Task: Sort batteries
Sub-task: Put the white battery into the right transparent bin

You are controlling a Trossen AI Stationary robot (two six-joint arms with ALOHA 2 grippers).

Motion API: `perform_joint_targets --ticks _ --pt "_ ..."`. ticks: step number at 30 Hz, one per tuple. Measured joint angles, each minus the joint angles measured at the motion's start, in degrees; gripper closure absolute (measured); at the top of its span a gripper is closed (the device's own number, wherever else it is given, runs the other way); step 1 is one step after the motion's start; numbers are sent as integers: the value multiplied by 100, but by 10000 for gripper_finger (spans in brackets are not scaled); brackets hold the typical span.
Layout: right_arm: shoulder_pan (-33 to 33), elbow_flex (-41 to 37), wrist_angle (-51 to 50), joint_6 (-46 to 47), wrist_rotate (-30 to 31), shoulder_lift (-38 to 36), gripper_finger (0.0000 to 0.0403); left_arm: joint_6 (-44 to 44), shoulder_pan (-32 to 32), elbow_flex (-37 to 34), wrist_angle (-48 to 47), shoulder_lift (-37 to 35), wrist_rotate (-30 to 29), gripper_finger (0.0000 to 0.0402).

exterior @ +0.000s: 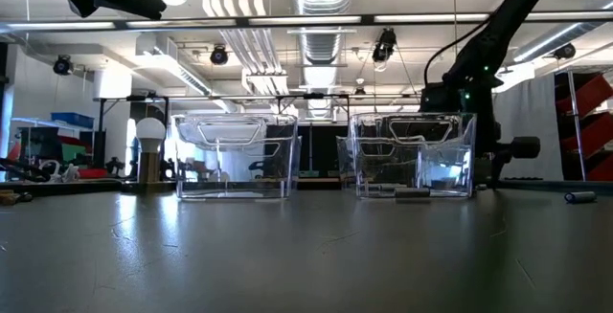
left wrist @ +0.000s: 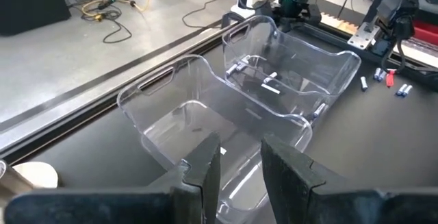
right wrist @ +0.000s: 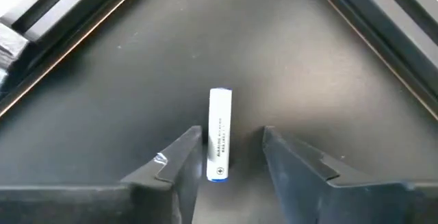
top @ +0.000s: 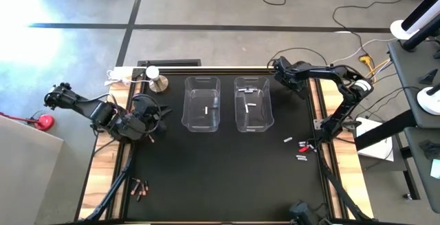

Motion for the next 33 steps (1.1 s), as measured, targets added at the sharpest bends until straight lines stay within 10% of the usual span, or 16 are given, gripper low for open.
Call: perform_joint_targets --ticks 12,23,33 --pt "8 -13 12 -23 182 13 368 -54 43 0 -47 22 53 315" --pt "-64 44 160 -874 421 -1025 382 -34 43 0 -83 20 66 315" --pt "782 558 1359 -5873 -1803 -2480 384 502 43 0 -120 69 67 315"
